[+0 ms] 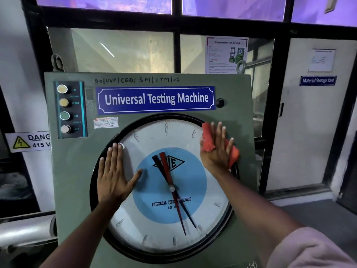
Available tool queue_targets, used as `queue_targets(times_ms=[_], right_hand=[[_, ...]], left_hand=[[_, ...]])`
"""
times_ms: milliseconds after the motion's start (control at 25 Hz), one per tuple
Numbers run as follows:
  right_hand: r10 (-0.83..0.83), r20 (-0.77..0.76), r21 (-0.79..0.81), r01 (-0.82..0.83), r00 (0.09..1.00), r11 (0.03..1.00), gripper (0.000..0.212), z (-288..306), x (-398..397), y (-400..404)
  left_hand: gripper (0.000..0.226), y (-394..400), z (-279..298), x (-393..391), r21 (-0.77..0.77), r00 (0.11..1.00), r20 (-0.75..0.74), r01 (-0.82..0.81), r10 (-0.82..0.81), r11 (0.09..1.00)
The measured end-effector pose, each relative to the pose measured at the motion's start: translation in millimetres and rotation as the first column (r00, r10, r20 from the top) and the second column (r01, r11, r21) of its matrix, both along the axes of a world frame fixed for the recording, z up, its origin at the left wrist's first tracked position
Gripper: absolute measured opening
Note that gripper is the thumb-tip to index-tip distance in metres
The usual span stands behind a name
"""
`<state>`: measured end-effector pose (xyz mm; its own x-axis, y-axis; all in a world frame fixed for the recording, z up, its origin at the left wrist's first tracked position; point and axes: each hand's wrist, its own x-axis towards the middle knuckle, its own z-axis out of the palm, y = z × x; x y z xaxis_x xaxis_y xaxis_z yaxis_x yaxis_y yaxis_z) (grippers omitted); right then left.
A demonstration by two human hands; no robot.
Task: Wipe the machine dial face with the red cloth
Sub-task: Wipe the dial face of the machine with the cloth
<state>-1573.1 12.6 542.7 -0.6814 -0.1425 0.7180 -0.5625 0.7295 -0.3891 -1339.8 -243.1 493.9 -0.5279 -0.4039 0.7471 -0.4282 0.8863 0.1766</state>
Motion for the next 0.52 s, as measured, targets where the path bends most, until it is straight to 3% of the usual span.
queue_targets(times_ms=[120, 320, 520], right_hand=[[0.036, 0.075, 0.09, -0.043, 0.997, 0.995, 0.076, 12.3, 6.5, 21.2], [0.142, -0.044, 0.119, -0.136, 0.989, 0.984, 0.073, 78.4, 43.2, 35.6], [0.174, -0.05, 0.22, -0.159, 0.983, 0.962, 0.07, 111.4, 80.3, 48.8]], left_hand=[[0.109, 14.7, 17.6, 9.7, 0.003, 0.999, 0.021, 0.03, -0.03, 1.0], [0.103, 38.8, 87.1, 16.6, -0.069, 0.994, 0.061, 0.091, -0.087, 0.993], [0.105, 70.6, 126.4, 38.7, -0.137, 0.996, 0.073, 0.065, -0.055, 0.988]])
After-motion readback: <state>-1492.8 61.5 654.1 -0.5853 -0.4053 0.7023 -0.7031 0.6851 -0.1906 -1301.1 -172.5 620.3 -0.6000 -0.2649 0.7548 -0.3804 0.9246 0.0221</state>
